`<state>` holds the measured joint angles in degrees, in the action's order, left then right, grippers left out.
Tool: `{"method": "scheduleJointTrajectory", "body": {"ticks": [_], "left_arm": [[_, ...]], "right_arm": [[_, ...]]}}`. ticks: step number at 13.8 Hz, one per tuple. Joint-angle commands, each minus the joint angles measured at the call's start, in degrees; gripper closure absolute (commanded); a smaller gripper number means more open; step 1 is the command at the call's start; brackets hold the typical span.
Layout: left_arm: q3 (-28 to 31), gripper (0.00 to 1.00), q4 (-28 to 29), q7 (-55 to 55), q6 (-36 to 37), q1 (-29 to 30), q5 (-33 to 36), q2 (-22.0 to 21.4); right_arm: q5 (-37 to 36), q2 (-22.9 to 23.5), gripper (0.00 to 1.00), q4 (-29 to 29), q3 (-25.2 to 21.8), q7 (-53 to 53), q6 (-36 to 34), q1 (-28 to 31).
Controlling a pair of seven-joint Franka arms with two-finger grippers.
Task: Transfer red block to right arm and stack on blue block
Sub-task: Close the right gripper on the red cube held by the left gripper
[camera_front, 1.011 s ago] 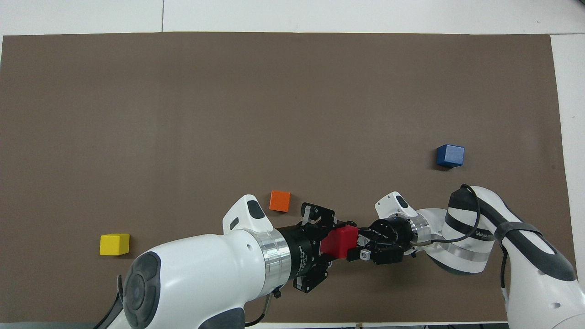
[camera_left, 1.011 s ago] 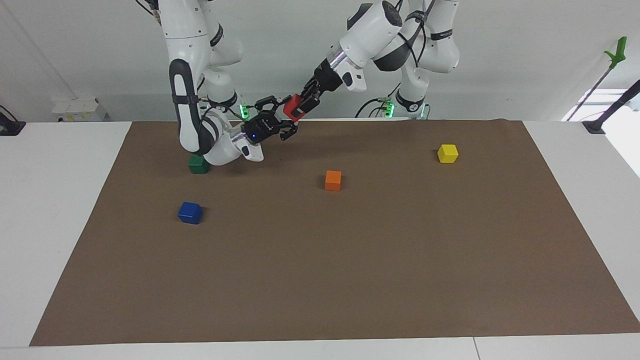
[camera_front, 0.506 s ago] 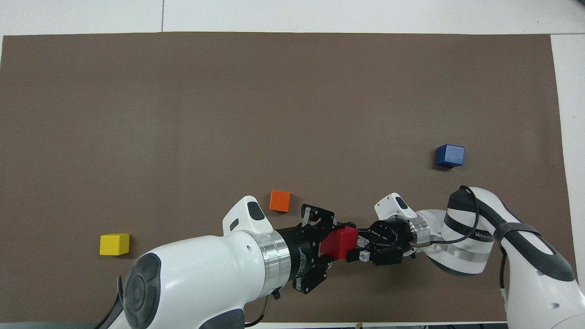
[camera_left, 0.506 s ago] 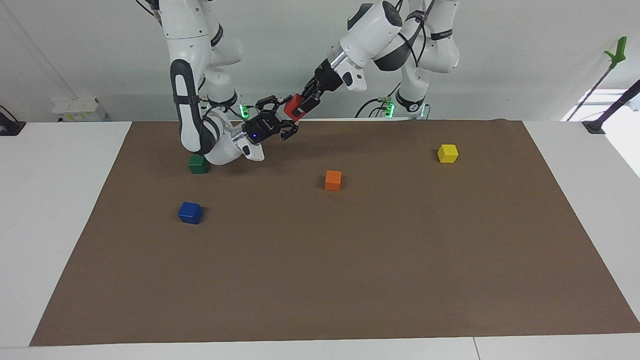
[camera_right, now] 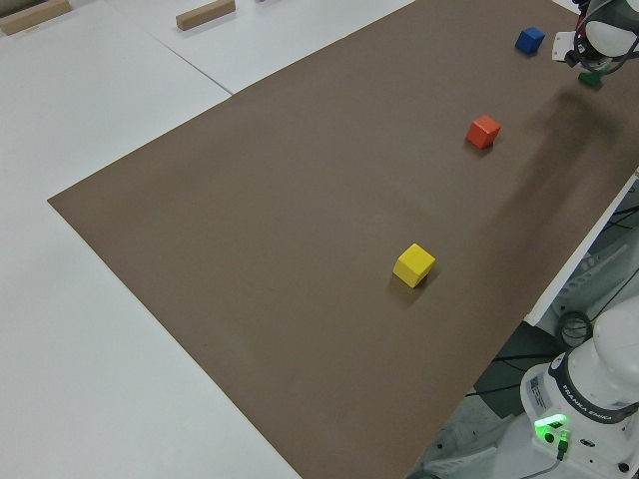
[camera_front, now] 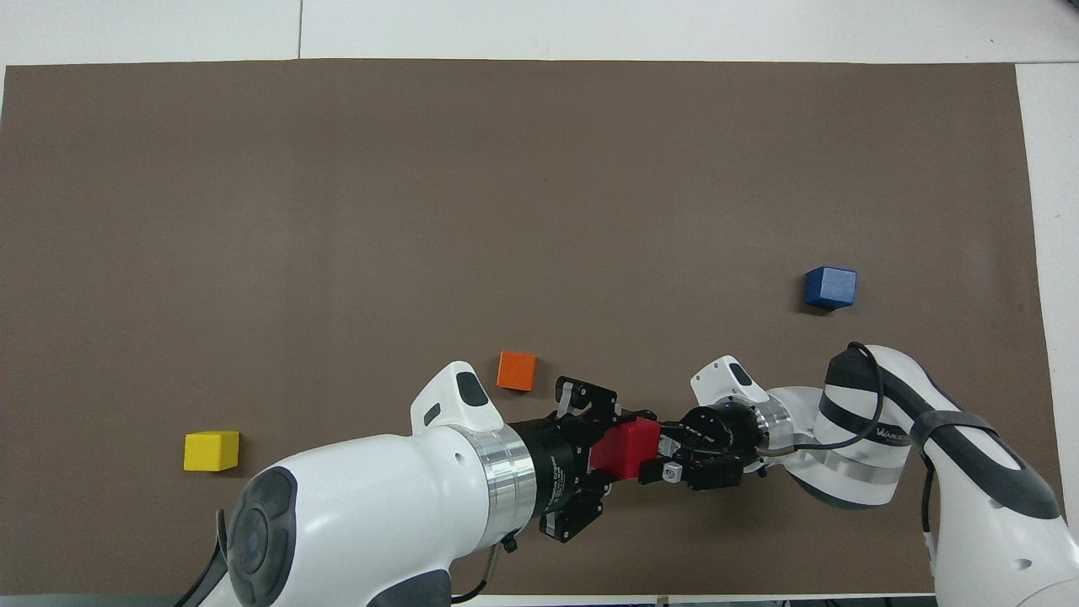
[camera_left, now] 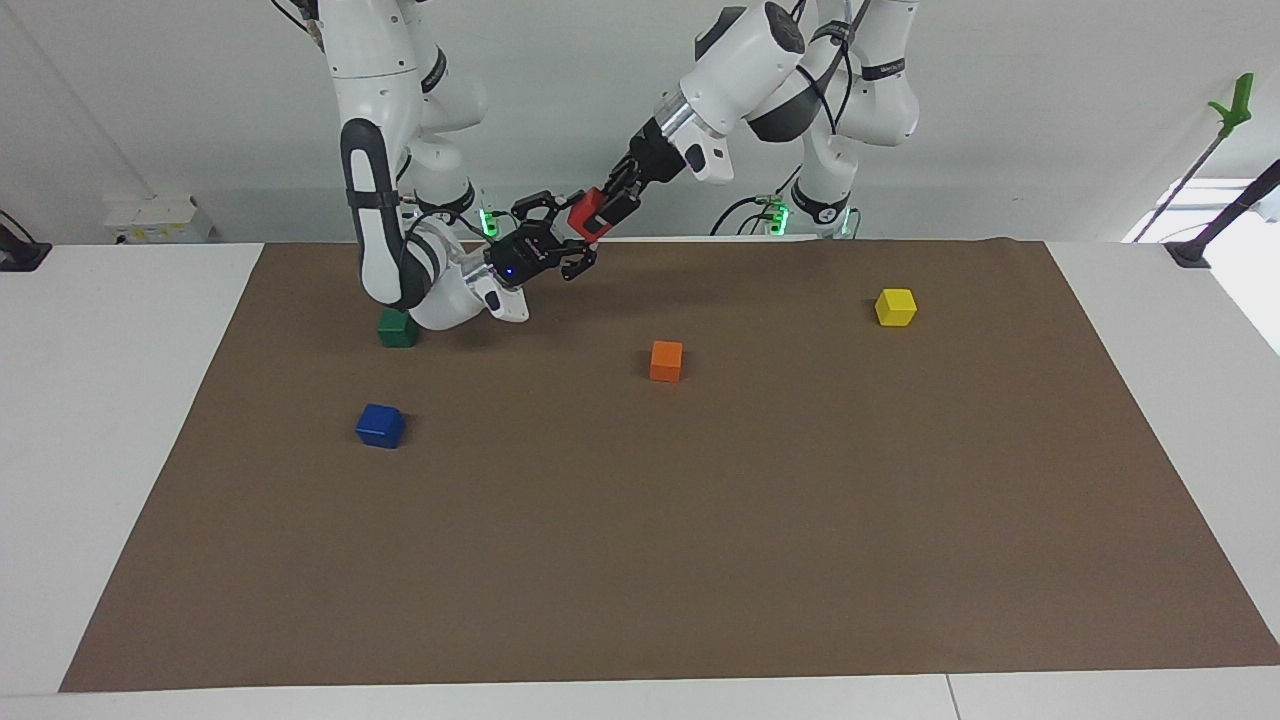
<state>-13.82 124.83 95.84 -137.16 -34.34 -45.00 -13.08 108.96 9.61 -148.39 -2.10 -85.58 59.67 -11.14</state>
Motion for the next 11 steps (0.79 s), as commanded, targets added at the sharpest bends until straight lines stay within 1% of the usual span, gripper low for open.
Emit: {"method": "scheduleJointTrajectory", "body": {"ticks": [1,4,5,6,7,8,11], "left_arm": [[0.55,1.0,3.05,-1.54,-0.83,-1.69,-0.88,-1.25],[0.46,1.0,3.05,-1.62,-0.83,-1.78,-0.88,-1.33],[0.46,0.99,3.05,-1.71,-0.92,-2.04,-0.88,-1.34],[0.46,0.95,3.05,-1.71,-0.92,-2.05,-0.88,-1.25],[0.46,0.71,3.05,-1.19,-0.92,-2.05,-0.88,-1.25],[0.46,0.01,3.05,-0.31,-0.83,-2.13,-0.88,-1.25],[0.11,0.0,3.05,-0.13,-0.83,-2.13,-0.88,-1.34]], "right_arm": [[2.14,-1.7,1.0,0.12,0.08,1.21,0.53,-0.37],[2.14,-1.61,1.0,0.38,-0.01,1.21,0.53,-0.29],[2.14,-1.61,1.0,0.47,-0.01,1.21,0.53,-0.2],[2.14,-1.61,1.0,0.56,-0.01,1.21,0.53,-0.02],[2.14,-1.53,1.0,0.64,-0.01,1.3,0.53,0.06],[2.14,-1.44,1.0,0.82,-0.01,1.47,0.62,0.24],[2.14,-1.44,1.0,1.0,-0.01,1.91,0.53,0.33]]}}
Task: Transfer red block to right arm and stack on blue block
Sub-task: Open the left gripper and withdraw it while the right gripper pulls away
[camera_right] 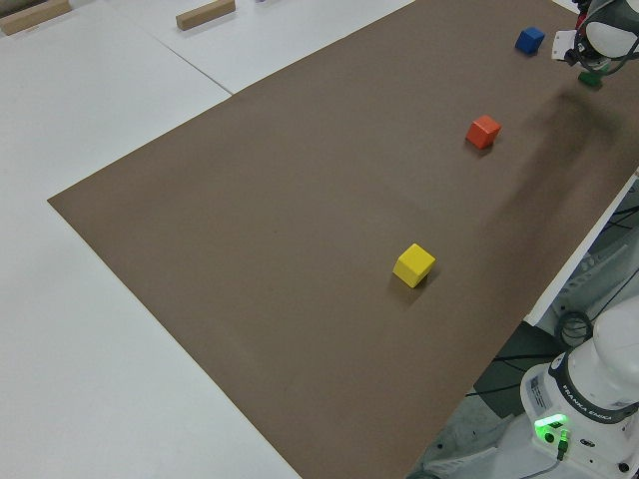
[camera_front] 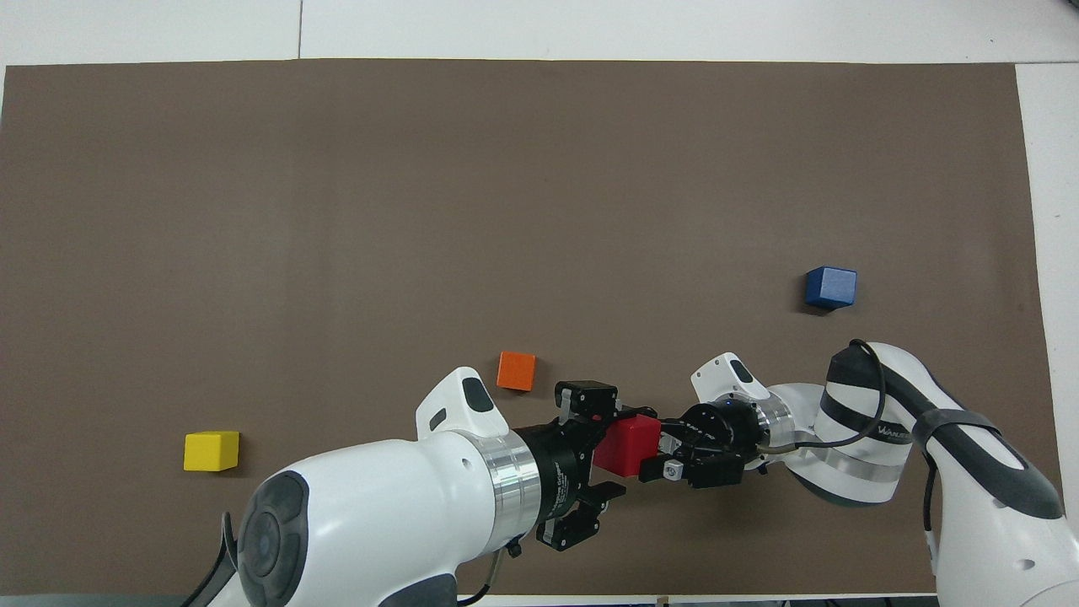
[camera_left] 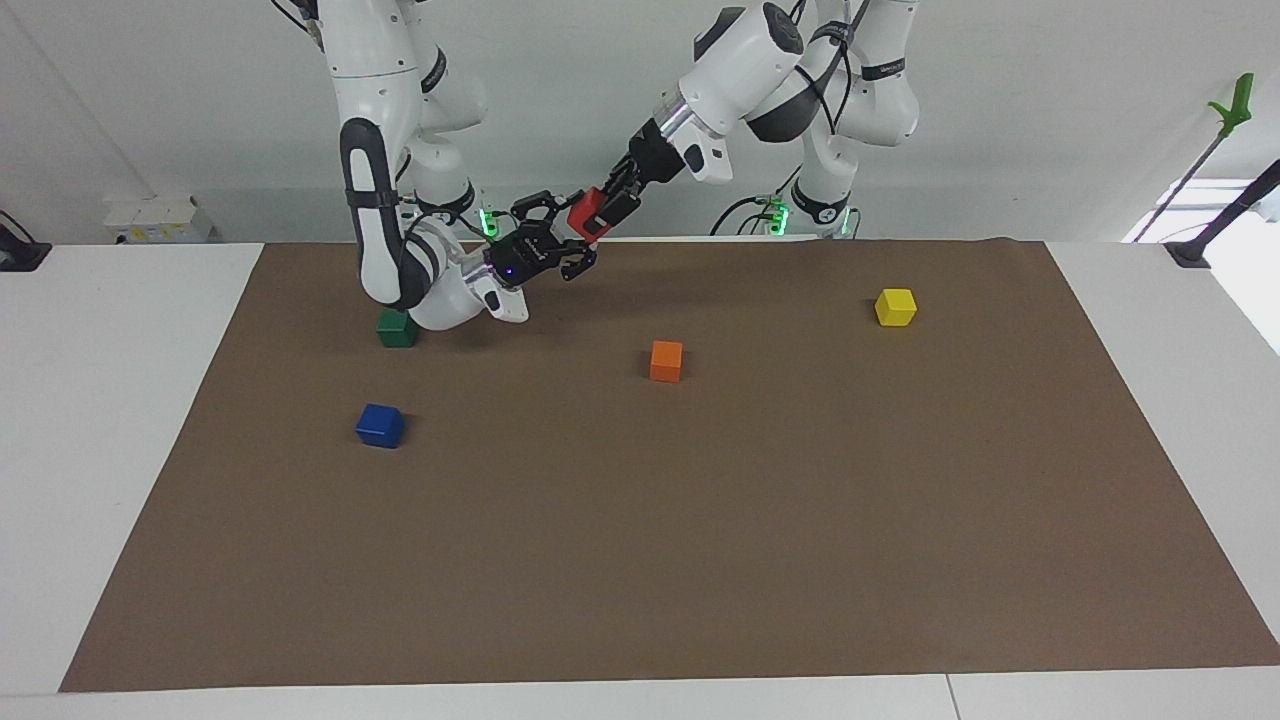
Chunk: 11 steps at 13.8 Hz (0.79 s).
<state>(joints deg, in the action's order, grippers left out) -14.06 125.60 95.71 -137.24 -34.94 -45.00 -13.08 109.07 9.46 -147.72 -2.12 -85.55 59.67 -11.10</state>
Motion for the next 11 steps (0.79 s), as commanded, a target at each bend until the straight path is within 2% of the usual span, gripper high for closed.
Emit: {"method": "scheduleJointTrajectory", "body": {"ticks": [1,5,7,9,11], "left_arm": [[0.43,0.0,2.29,0.0,-0.58,-1.54,-0.88,-1.33],[0.79,0.0,1.5,-0.44,1.27,0.47,-0.8,-1.16],[1.05,0.0,0.1,-0.62,4.59,4.42,-0.36,-1.33],[1.05,0.0,-3.5,-0.7,9.86,10.47,-0.09,-1.16],[1.05,0.0,-5.09,-0.71,11.99,16.1,0.17,-0.98]], "right_arm": [[2.02,-1.29,1.0,0.33,0.01,1.88,0.53,0.29],[2.02,-1.2,1.0,0.42,0.01,2.05,0.62,0.55],[2.02,-1.2,1.0,0.42,-0.07,2.14,0.62,0.64],[1.84,-1.11,1.0,0.59,-0.25,2.93,1.06,0.64],[1.23,-1.11,1.0,0.94,-0.25,3.46,2.98,0.99]]}}
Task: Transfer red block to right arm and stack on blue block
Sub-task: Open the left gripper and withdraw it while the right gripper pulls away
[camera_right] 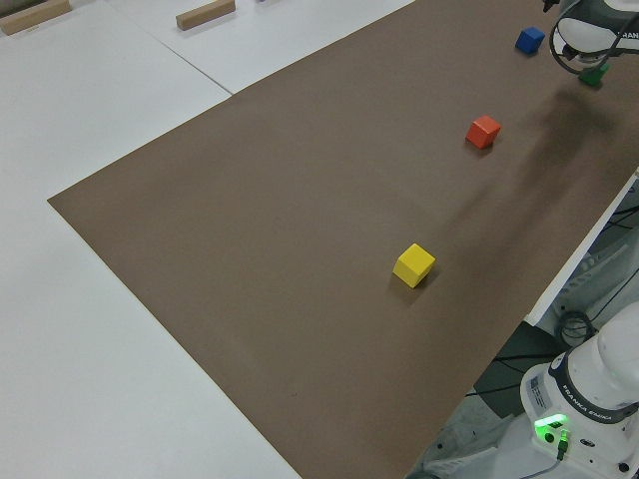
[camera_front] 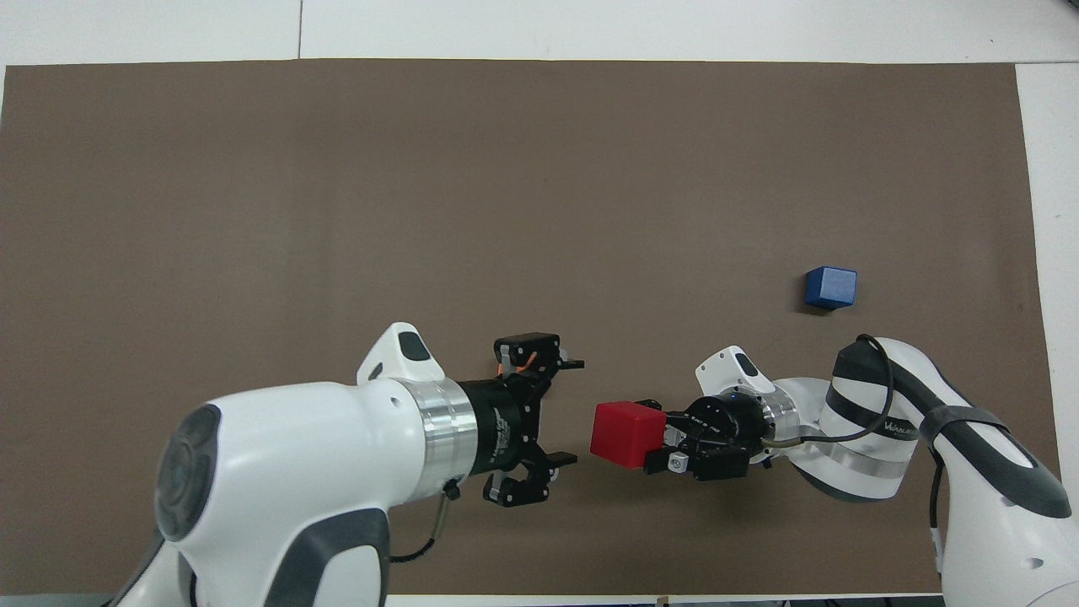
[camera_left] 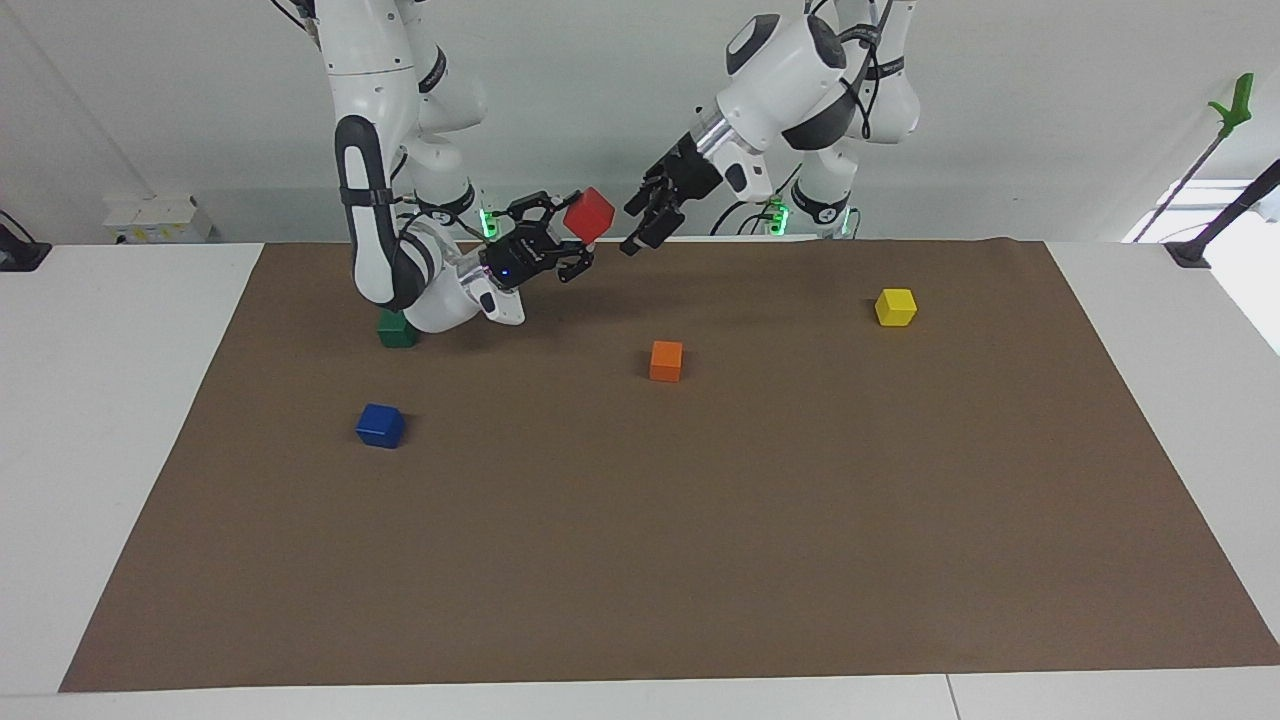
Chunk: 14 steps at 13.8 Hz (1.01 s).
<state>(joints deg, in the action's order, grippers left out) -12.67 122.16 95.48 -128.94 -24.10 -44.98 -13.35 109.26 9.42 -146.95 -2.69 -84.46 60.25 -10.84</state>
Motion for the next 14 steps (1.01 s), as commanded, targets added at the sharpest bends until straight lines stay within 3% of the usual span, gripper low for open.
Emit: {"method": "scheduleJointTrajectory", "body": {"ticks": [1,4,6,10,14], "left_arm": [[-0.34,0.0,-1.83,-1.08,3.87,7.38,1.64,-0.8],[-0.17,0.0,-4.46,-9.59,4.75,12.03,15.68,0.78],[-0.16,0.0,-10.5,-14.67,10.87,19.49,21.74,3.58],[-0.16,0.0,-21.06,-43.2,24.23,24.79,35.9,7.72],[0.45,0.0,-28.89,-69.22,39.97,26.03,45.31,10.8]], "right_arm": [[0.7,-1.34,1.0,0.17,0.31,2.89,3.98,1.0],[-4.12,-3.44,1.0,0.96,0.23,4.48,10.65,3.19],[-4.4,-6.51,1.0,0.96,0.23,6.84,14.26,3.11],[-5.88,-16.69,1.0,0.96,0.14,16.85,24.71,3.02],[-14.74,-22.77,1.0,2.98,-0.04,24.15,32.63,4.42]]}}
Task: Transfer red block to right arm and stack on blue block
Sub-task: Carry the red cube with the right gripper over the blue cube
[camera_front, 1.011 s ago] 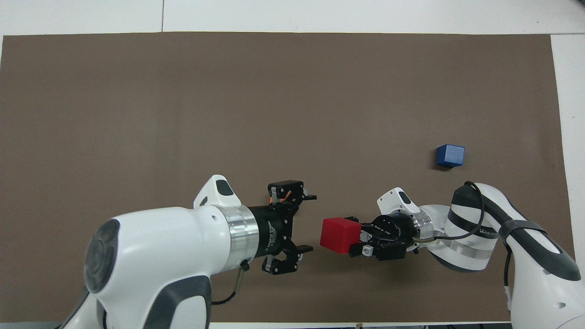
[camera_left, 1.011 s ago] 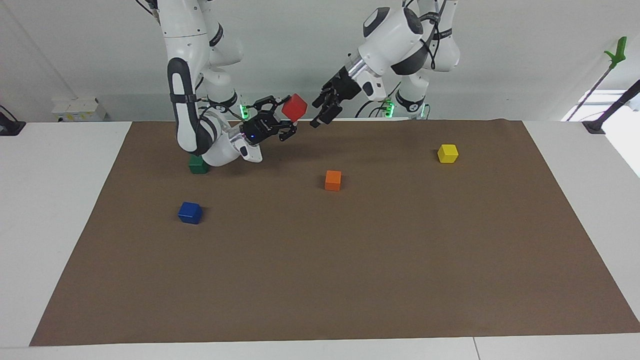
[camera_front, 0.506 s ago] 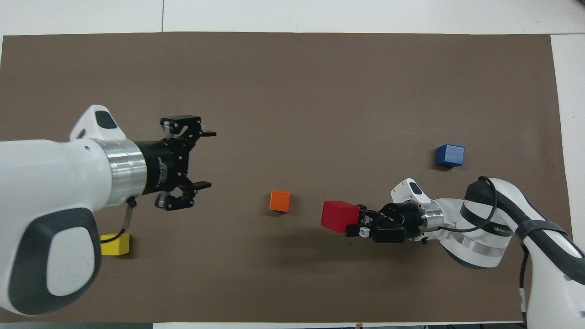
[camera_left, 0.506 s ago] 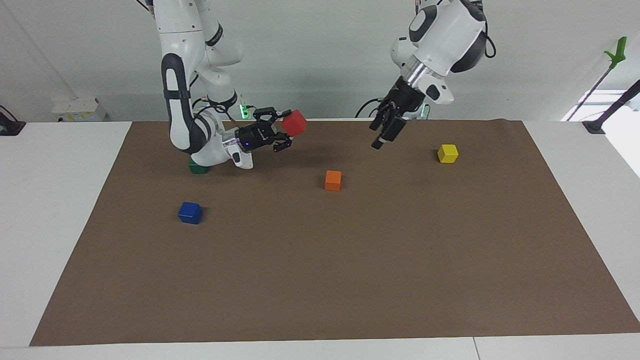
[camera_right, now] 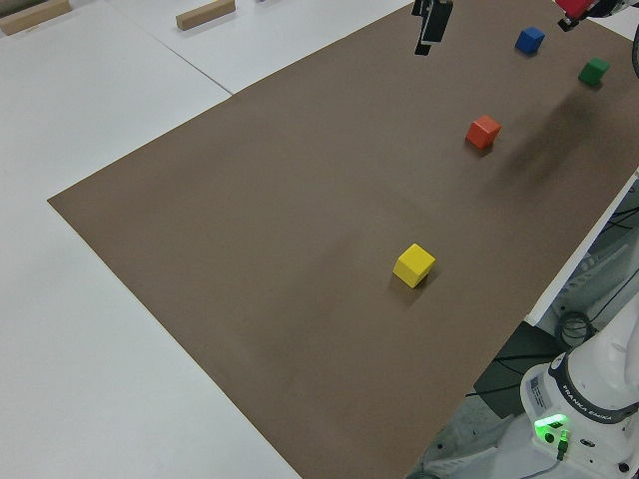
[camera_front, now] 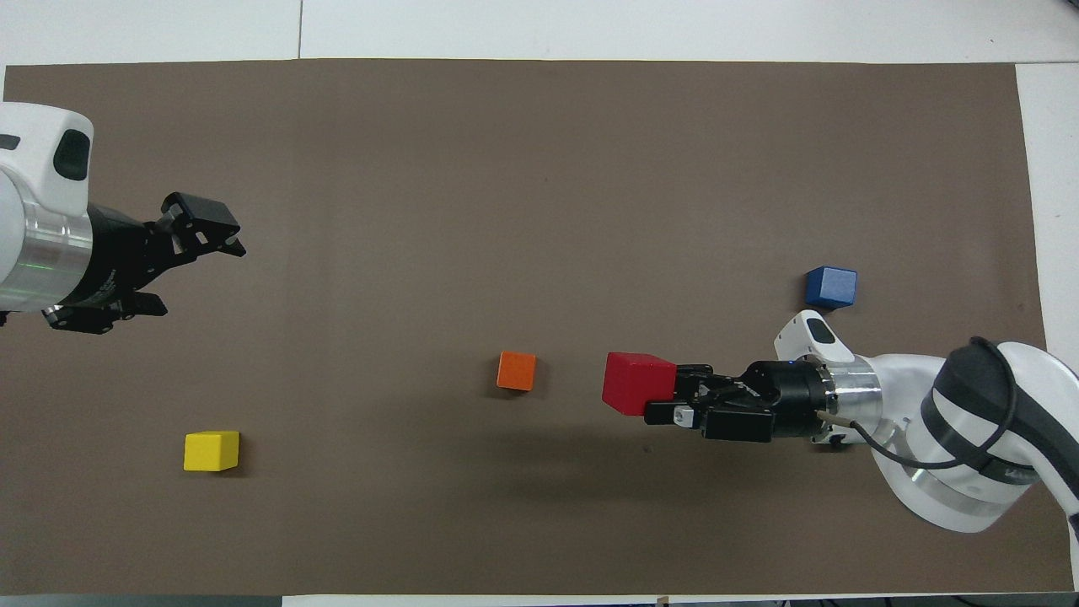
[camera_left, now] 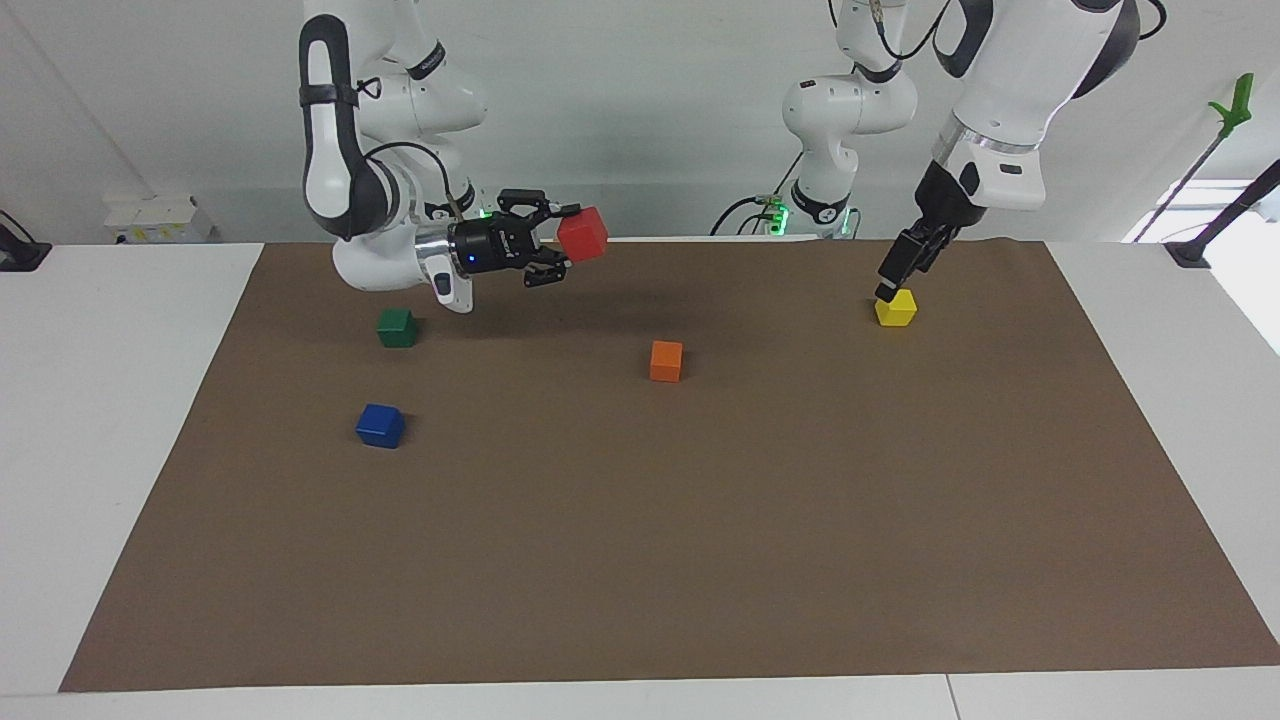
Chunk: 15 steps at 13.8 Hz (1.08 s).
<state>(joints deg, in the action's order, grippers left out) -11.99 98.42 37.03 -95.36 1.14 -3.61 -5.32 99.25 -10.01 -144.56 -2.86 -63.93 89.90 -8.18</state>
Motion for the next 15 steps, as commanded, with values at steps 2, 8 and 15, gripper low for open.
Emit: {"method": "scheduleJointTrajectory", "body": {"ticks": [2,8,15], "left_arm": [[2.14,0.0,-9.18,-18.98,10.52,0.79,4.31,4.95],[4.61,0.0,-18.27,-26.13,20.3,-1.13,5.02,9.1],[3.91,0.0,-15.54,-26.39,22.76,-1.58,4.84,6.55]], "right_arm": [[-12.55,-5.53,1.0,2.43,0.13,7.48,7.2,2.47],[-46.18,-6.51,1.0,14.89,0.22,28.82,14.78,2.99],[-77.85,-3.09,1.0,21.95,0.31,43.7,14.87,5.45]]}}
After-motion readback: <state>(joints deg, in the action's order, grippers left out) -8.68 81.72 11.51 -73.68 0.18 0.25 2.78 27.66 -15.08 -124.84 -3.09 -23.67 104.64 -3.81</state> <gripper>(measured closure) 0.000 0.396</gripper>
